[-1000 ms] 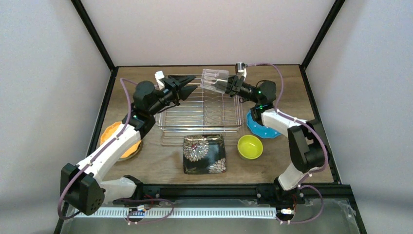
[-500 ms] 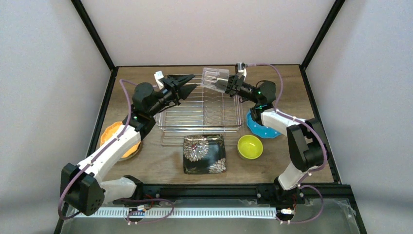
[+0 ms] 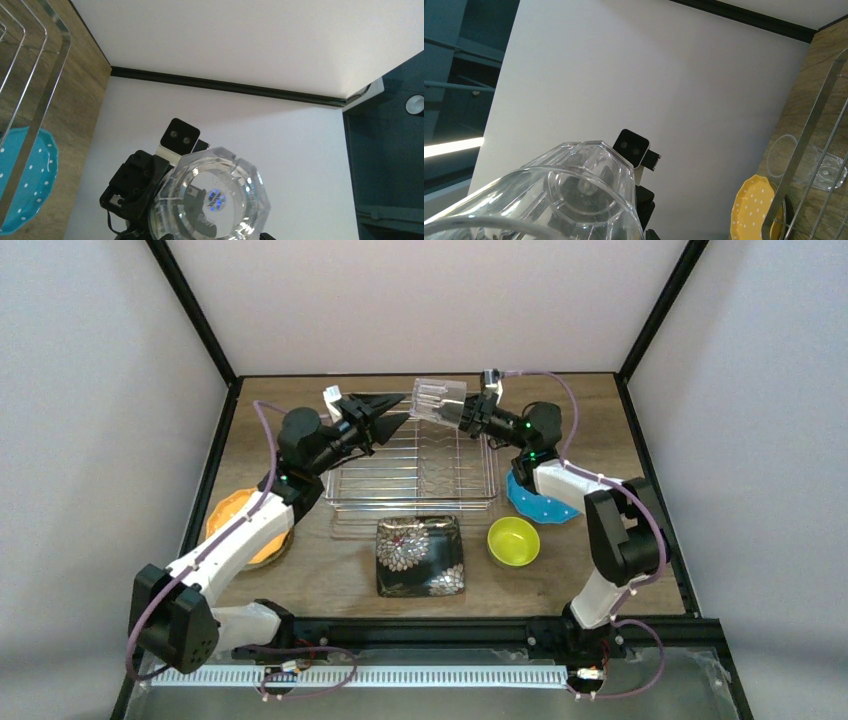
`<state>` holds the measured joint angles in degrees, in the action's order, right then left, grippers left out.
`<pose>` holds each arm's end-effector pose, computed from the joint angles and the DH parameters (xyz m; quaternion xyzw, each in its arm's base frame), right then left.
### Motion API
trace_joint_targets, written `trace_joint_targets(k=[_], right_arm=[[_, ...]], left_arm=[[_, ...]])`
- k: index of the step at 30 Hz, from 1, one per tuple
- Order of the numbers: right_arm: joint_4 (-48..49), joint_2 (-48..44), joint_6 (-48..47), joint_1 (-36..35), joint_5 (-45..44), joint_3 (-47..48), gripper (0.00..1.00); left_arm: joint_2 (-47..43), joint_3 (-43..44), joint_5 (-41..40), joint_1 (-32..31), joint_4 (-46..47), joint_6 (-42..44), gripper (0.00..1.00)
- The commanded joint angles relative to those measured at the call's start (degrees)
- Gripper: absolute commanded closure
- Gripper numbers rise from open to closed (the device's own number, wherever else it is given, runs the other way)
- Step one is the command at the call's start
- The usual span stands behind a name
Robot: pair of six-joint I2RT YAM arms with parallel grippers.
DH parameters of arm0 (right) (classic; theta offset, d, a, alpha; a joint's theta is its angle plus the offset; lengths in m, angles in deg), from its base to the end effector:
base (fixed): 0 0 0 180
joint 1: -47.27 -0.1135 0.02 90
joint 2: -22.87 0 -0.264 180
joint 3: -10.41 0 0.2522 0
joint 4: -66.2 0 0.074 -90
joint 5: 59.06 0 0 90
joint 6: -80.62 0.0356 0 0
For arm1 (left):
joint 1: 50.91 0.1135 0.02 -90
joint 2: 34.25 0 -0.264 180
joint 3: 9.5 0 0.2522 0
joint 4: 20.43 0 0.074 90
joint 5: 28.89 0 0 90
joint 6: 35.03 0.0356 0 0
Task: Load the mixed dishes into the dish rack
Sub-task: Pass from the right arm to the left
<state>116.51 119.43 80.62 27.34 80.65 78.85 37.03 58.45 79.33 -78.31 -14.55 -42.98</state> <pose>0.3315 0.1491 0.2935 0.0049 0.6147 0.7512 0.2404 0.2566 -0.1455 0.3537 -0.3007 0.6232 -0.6842 0.2303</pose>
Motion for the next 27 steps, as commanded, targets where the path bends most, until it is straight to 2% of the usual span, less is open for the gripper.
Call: trace_joint_targets(k=[1,10,18,27], right_arm=[[0.9,1.4,-0.8,0.0,0.1,3.1,0.99],[-4.7,1.4,-5.7,-0.1,-0.5,5.6,0.99],[-19.2,2.3,-19.9,-0.1,-1.2,14.4,0.99],[-40.1,3.8,-43.5,0.0,-4.9,26.9,0.99]], left_arm=[[1.4,0.5,1.8,0.0,0.7,0.1,0.0],[0.2,2.0,0.1,0.1,-3.4,4.1,0.0],[-0.5,4.3,-0.5,-0.1,-6.8,6.9,0.0],[-1.6,6.7,-0.2,-0.1,-9.7,7.6,0.0]])
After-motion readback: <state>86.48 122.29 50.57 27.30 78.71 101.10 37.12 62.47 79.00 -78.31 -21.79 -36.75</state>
